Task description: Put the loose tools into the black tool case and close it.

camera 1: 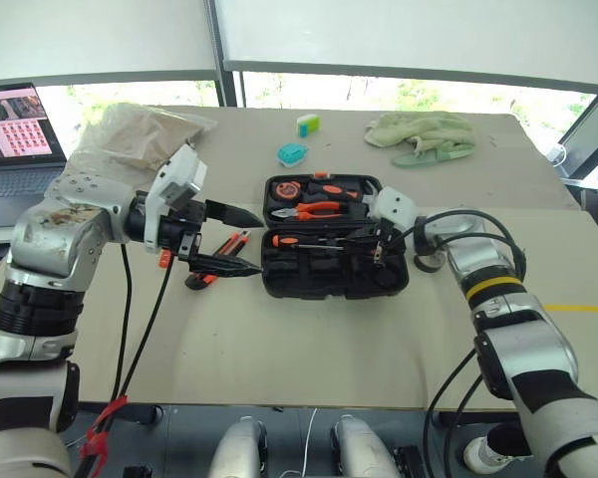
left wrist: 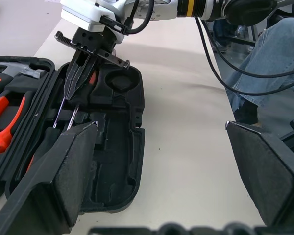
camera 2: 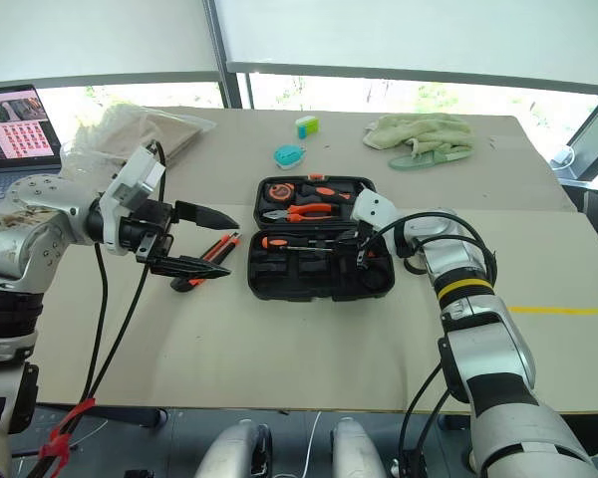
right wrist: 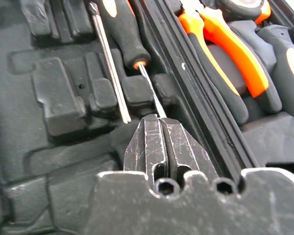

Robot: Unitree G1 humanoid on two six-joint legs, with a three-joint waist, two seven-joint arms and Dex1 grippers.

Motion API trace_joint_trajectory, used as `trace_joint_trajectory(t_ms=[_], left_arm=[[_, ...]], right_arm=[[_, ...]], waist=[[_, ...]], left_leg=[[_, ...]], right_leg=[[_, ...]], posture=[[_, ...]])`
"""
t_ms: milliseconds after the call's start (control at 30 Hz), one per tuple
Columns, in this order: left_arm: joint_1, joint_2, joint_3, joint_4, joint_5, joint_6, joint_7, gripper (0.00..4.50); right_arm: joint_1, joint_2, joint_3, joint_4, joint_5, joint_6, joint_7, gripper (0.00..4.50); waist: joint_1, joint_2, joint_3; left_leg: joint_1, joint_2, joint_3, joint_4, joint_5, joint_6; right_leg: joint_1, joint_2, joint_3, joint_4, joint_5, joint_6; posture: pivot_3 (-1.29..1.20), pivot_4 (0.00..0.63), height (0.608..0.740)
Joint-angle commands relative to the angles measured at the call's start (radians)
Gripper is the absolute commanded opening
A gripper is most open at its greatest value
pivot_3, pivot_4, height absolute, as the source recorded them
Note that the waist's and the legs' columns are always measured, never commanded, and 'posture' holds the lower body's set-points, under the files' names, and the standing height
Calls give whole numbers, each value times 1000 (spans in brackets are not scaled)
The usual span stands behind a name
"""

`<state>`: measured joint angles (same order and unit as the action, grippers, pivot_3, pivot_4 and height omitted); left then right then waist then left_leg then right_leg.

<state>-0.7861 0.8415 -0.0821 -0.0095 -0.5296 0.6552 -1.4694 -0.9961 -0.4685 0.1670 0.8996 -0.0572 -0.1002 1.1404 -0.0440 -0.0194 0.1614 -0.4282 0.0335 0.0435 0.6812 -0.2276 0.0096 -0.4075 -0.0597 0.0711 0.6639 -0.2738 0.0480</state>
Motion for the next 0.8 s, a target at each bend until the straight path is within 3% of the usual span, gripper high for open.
trace_joint_trajectory(t_ms=[33, 500, 800], left_arm=[[-13, 10, 16, -23, -1, -15, 6, 4500], [-58, -4, -8, 33, 20, -29, -15, 4500], [-76, -17, -26, 69, 45, -62, -35, 4500]], right_arm=[[-7, -29, -44, -57, 47, 35, 29, 49], [28, -18, -8, -66, 20, 94, 10, 49], [63, -7, 91, -64, -58, 8, 29, 49]], waist=[[0, 0, 0], [1, 0, 0], [1, 0, 0]], left_leg=[[0, 0, 0, 0, 0, 0], [0, 0, 0, 0, 0, 0], [3, 0, 1, 0, 0, 0]], right_leg=[[0, 0, 0, 0, 0, 0], [0, 0, 0, 0, 0, 0], [3, 0, 0, 0, 0, 0]], posture=[[0, 150, 740], [0, 150, 740], [0, 150, 740]])
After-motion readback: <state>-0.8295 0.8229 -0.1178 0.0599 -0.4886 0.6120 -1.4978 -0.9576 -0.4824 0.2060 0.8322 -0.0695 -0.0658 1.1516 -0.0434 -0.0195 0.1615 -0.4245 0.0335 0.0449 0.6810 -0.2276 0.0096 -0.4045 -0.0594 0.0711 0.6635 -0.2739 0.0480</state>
